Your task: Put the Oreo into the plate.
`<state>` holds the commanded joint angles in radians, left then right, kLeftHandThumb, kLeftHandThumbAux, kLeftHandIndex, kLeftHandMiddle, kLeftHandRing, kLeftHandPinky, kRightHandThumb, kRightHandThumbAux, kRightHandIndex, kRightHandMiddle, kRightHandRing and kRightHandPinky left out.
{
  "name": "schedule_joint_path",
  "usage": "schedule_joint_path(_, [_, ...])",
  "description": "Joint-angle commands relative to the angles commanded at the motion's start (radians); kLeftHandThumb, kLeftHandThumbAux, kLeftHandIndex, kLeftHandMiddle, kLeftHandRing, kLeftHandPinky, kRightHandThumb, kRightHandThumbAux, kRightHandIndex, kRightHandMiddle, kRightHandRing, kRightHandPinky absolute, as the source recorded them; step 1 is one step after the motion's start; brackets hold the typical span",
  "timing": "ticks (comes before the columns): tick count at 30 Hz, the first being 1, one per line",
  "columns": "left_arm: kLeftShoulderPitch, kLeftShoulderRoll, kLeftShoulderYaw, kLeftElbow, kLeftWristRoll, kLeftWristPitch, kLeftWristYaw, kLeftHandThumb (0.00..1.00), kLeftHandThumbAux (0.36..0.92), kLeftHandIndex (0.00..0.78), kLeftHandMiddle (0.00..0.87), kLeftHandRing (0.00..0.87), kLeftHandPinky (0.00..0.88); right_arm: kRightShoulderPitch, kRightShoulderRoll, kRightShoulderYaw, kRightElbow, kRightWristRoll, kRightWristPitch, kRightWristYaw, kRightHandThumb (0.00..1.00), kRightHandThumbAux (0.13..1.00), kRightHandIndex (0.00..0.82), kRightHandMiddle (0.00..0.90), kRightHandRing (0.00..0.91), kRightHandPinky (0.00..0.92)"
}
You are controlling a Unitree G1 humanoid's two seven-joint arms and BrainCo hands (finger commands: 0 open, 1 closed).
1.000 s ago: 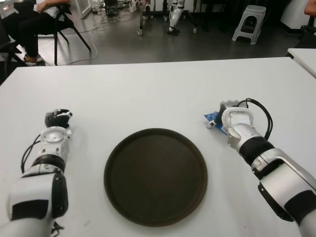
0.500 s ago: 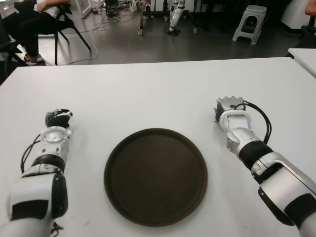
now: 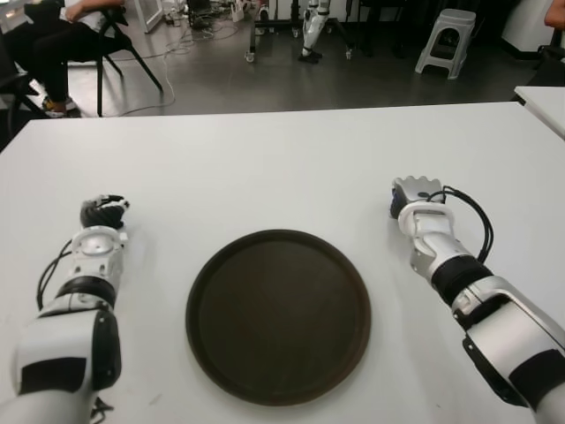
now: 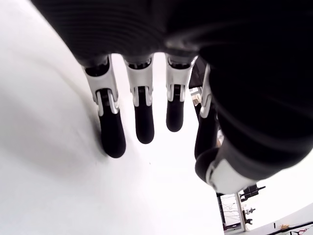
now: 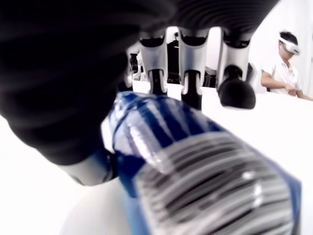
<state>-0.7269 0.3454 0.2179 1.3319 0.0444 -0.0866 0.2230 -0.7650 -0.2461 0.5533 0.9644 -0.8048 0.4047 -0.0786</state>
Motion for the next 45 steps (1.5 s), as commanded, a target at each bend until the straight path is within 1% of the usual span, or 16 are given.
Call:
schedule_joint_path(5, [-0.001, 0.001, 0.0, 0.0, 0.0, 0.004, 0.001, 0.677, 0.725, 0.398, 0.174, 0.195, 0.222, 0.002, 0.004, -0.017, -0.006, 0.017, 0.003, -0.007, 0.52, 0.746, 0.683, 0.813, 0.829, 0.841])
schedule_joint_path(11, [0.001, 0.003, -0.004, 0.001, 0.004, 0.001, -0.001, 0.677, 0.724, 0.398, 0.18, 0.197, 0.217, 0.002, 0.007, -0.033, -0.008, 0.028, 0.005, -0.016, 0.539, 0.748, 0.687, 0.815, 0.832, 0.839])
schedule_joint_path(19, [0.003, 0.002, -0.001, 0.001, 0.002, -0.004, -0.001, 0.677, 0.724, 0.398, 0.17, 0.184, 0.203, 0.0, 0.003, -0.035, -0.011, 0.035, 0.0, -0.009, 0.518, 0.76, 0.695, 0.817, 0.831, 0.832])
schedule_joint_path(29, [0.002, 0.004, -0.006, 0.002, 0.007, 0.0, -0.002, 0.676, 0.724, 0.398, 0.181, 0.197, 0.212, -0.004, 0.003, -0.031, -0.008, 0.039, 0.008, -0.007, 0.526, 0.764, 0.677, 0.809, 0.83, 0.842])
schedule_joint_path(34, [0.001, 0.004, -0.003, 0.002, 0.003, 0.001, -0.005, 0.677, 0.724, 0.398, 0.187, 0.205, 0.22, -0.006, 0.004, -0.036, -0.004, 0.044, 0.007, -0.01, 0.51, 0.762, 0.67, 0.806, 0.825, 0.835])
schedule_joint_path(38, [0.001, 0.003, -0.003, 0.002, 0.004, 0.002, -0.001, 0.675, 0.725, 0.398, 0.179, 0.196, 0.204, -0.006, 0.004, -0.043, -0.005, 0.05, 0.006, -0.021, 0.525, 0.762, 0.651, 0.803, 0.825, 0.836])
schedule_joint_path(42, [0.001, 0.002, -0.007, 0.002, 0.008, 0.002, 0.006, 0.675, 0.725, 0.398, 0.186, 0.204, 0.221, -0.006, 0.004, -0.051, -0.009, 0.056, 0.007, -0.029, 0.521, 0.763, 0.669, 0.808, 0.827, 0.83])
schedule_joint_path(45, [0.002, 0.001, -0.007, 0.001, 0.008, -0.001, 0.005, 0.676, 0.724, 0.398, 0.187, 0.204, 0.216, -0.008, 0.003, -0.056, -0.012, 0.056, 0.008, -0.029, 0.514, 0.763, 0.678, 0.81, 0.827, 0.832])
